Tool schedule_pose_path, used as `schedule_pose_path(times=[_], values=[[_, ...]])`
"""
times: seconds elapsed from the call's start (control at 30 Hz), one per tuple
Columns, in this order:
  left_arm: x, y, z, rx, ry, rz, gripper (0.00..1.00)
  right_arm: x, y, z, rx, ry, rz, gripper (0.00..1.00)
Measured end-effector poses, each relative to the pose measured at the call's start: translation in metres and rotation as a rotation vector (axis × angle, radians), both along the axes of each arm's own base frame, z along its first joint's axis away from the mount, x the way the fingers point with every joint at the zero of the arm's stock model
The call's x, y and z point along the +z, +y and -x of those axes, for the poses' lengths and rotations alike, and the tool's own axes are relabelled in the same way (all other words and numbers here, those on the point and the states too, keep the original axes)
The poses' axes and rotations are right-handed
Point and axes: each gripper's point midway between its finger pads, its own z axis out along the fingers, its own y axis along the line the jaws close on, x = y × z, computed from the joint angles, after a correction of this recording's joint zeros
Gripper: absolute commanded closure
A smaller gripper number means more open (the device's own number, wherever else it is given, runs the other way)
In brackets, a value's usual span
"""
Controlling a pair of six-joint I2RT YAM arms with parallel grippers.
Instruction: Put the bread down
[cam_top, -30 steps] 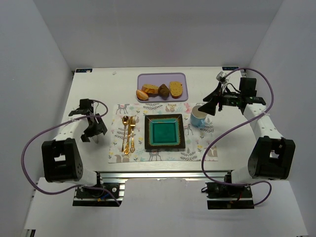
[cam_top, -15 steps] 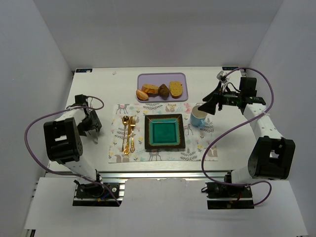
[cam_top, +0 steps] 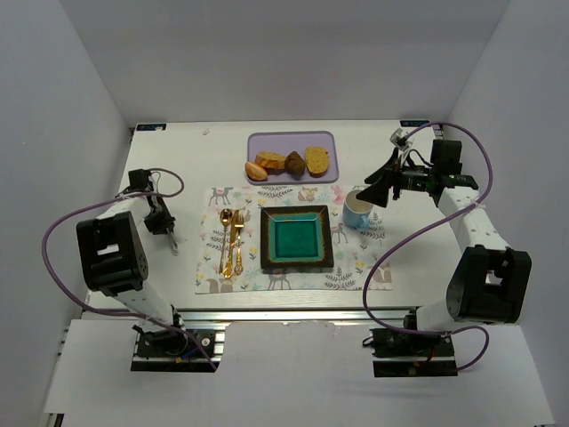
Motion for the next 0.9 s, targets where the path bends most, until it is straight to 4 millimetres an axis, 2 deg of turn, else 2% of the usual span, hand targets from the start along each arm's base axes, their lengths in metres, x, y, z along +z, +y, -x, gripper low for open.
schedule_pose_path(times=[0.03, 0.1, 0.17, 0.23, 0.27, 0.3, 0.43, 0.5, 0.57, 0.63, 0.77, 0.9], values=[[0.002, -0.004, 0.001, -0.003, -0.009, 0.021, 0.97, 0.0, 0.0, 0.0, 0.0, 0.001, 0.0, 0.11], [0.012, -0.016, -0.002, -0.013, -0.046, 0.077, 0.89, 0.0, 0.0, 0.0, 0.0, 0.002, 0.0, 0.11], [0.032, -0.03, -0.009, -0.031, -0.119, 0.133, 0.78, -0.001, 0.0, 0.0, -0.002, 0.002, 0.002, 0.11], [0.062, -0.05, -0.019, -0.072, -0.208, 0.182, 0.71, -0.001, 0.0, 0.0, -0.002, 0.002, 0.003, 0.11], [0.081, -0.064, -0.027, -0.106, -0.257, 0.206, 0.63, -0.001, 0.0, 0.0, -0.003, 0.002, 0.003, 0.11], [0.101, -0.081, -0.036, -0.147, -0.307, 0.243, 0.59, -0.001, 0.0, 0.0, -0.003, 0.002, 0.004, 0.11], [0.172, -0.15, -0.068, -0.34, -0.47, 0.349, 0.48, -0.001, -0.001, -0.001, -0.005, 0.002, 0.005, 0.11], [0.195, -0.183, -0.075, -0.415, -0.515, 0.416, 0.45, -0.001, -0.001, -0.001, -0.005, 0.002, 0.005, 0.11], [0.206, -0.211, -0.075, -0.479, -0.522, 0.481, 0.45, -0.001, -0.001, -0.001, -0.006, 0.002, 0.005, 0.11], [0.21, -0.232, -0.079, -0.513, -0.516, 0.532, 0.45, -0.001, -0.001, -0.001, -0.007, 0.001, 0.005, 0.11], [0.201, -0.261, -0.093, -0.534, -0.469, 0.599, 0.45, 0.0, -0.005, -0.002, -0.018, 0.0, 0.005, 0.11], [0.193, -0.288, -0.117, -0.562, -0.434, 0.613, 0.45, 0.003, -0.01, -0.003, -0.034, -0.01, 0.005, 0.11]])
